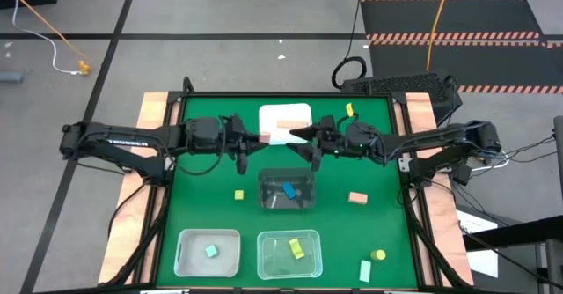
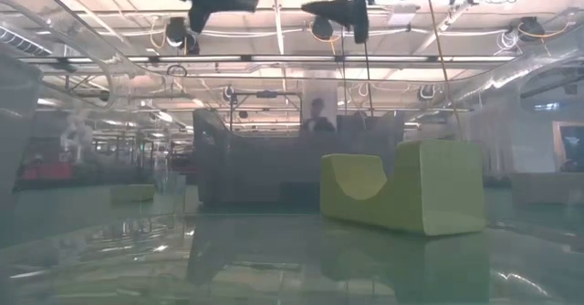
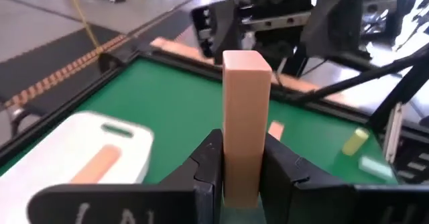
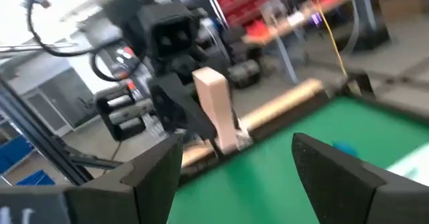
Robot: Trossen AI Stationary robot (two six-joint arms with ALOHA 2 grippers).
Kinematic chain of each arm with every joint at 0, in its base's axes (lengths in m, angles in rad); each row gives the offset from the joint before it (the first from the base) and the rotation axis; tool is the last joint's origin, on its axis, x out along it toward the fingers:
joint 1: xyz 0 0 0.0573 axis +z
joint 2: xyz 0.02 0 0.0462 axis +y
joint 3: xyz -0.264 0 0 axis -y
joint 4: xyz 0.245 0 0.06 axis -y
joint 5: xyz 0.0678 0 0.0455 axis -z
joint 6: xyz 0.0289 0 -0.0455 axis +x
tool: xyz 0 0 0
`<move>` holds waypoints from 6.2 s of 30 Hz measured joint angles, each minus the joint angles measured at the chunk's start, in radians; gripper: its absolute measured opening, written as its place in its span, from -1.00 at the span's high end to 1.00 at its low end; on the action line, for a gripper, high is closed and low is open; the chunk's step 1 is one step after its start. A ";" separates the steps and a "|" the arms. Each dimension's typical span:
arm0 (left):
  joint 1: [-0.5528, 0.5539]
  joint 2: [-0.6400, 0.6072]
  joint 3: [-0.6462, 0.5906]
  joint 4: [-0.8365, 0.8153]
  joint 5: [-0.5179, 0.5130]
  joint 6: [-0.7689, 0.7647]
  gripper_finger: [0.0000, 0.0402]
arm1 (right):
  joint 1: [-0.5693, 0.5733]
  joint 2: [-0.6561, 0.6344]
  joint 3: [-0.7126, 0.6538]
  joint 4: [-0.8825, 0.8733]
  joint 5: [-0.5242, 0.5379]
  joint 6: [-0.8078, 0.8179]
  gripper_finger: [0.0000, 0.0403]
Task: Sort & place blocks by color
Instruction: Put the left brown block into the white bin, then put the bottom blue block into the black bin
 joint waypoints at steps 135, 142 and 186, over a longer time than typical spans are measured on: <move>0.447 0.189 -0.252 -0.535 -0.296 -0.762 -0.06 | -0.294 0.382 0.001 0.027 -0.107 0.135 -0.35; 0.448 0.206 -0.285 -0.447 -0.287 -0.766 -0.06 | -0.295 0.382 0.001 0.028 -0.107 0.134 -0.35; 0.366 0.225 -0.287 -0.431 -0.232 -0.760 0.35 | -0.287 0.382 0.001 0.048 -0.261 0.189 -0.35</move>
